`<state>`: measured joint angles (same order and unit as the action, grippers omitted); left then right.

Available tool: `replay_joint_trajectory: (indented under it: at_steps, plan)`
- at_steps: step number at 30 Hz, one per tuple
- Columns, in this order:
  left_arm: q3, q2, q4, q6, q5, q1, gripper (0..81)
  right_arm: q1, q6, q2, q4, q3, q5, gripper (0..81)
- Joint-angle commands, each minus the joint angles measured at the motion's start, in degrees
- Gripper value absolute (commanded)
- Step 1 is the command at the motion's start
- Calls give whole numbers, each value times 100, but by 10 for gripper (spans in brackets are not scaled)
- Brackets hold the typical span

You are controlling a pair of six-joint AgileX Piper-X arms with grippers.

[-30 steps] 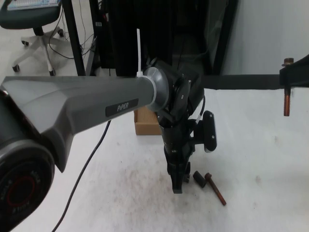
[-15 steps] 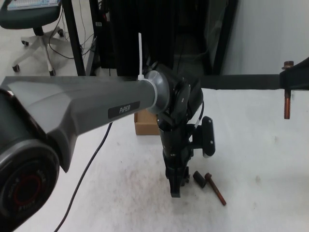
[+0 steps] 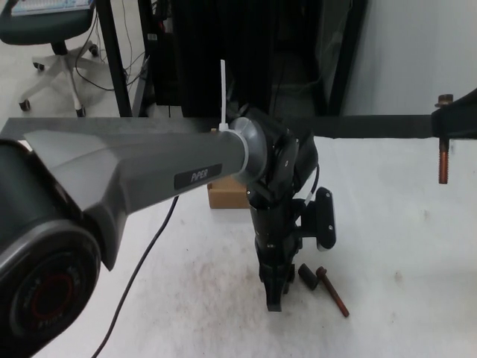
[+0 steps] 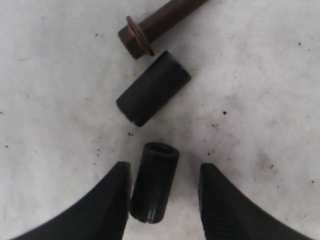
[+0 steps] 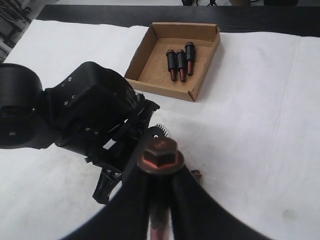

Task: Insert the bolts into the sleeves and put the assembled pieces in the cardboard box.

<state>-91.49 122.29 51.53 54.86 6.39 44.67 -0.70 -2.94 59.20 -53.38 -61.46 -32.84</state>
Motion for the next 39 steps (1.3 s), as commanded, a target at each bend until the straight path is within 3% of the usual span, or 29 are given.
replay_joint_trajectory:
  at_steps: [1,8,12,18,21,26,33,39]
  plan:
    - [-52,61,-21,39,60,38,412,12,-72,-51,-2,-10,-53,8]
    - [-52,61,23,16,60,34,388,12,-143,-51,-79,58,-53,8]
    - [-52,61,90,16,-3,34,235,12,-143,-51,-78,246,-53,8]
    - [-52,61,186,16,-107,34,113,12,-133,-51,-36,521,-53,8]
    - [-52,61,186,-64,-292,34,8,12,-113,-51,69,524,-53,8]
    - [-322,-21,110,-894,-327,34,2,12,174,-171,428,524,-53,8]
    - [-495,-776,-914,-2422,-1245,-12,2,12,492,-498,1513,524,-53,8]
    - [-411,-1596,-976,-4318,-1537,-341,2,12,818,-554,2713,524,-53,8]
